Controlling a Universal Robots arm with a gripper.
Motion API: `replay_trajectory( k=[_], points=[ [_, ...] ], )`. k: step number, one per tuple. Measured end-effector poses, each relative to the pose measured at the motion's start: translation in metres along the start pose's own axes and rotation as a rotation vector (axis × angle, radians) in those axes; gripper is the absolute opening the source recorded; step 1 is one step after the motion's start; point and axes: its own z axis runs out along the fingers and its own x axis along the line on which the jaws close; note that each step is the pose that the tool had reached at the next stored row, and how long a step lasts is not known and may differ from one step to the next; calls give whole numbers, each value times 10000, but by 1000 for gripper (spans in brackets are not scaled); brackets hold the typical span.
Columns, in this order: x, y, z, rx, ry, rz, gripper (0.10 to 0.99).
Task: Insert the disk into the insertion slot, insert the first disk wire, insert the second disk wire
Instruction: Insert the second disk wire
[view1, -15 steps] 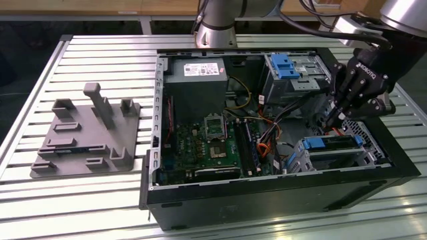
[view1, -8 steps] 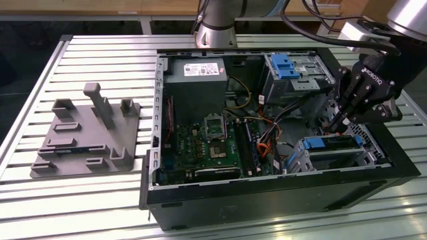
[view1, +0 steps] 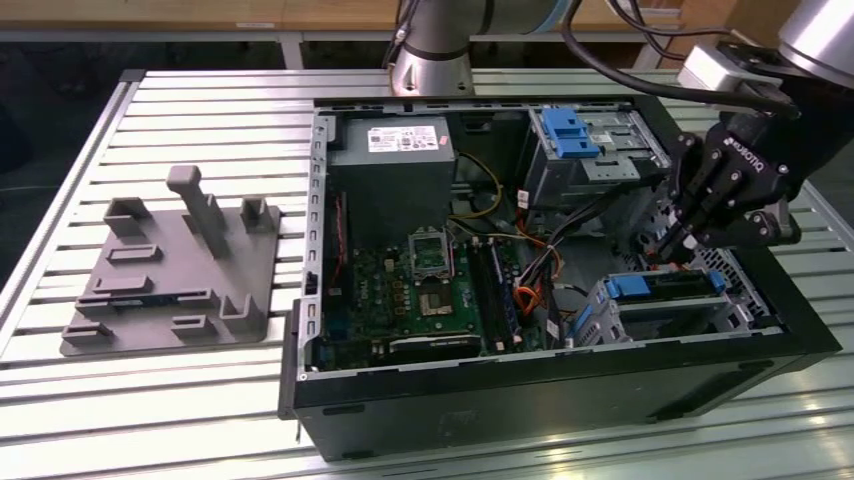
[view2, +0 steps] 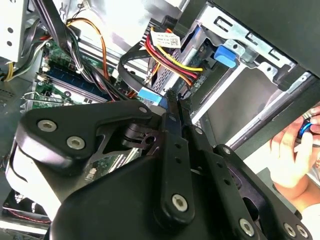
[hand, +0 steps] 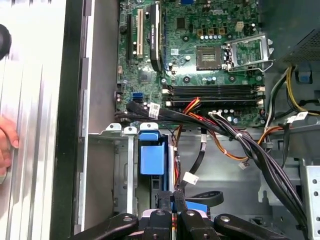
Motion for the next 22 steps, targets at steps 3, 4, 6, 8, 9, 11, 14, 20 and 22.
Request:
replay_trajectory(
  k=[3,4,6,8,9,11,14,20,22],
  points=[
    [1,0,3,163,-37,41,141],
    [2,2,4,303,-40,53,141],
    [2,10,6,627,-50,78,141],
    [2,23,8,751,-53,89,141],
    [2,23,8,753,-54,89,141],
    [2,25,9,753,-54,89,141],
    [2,43,11,752,-53,91,141],
    [2,60,14,759,-53,91,141],
    [3,116,25,838,-56,96,141]
  ],
)
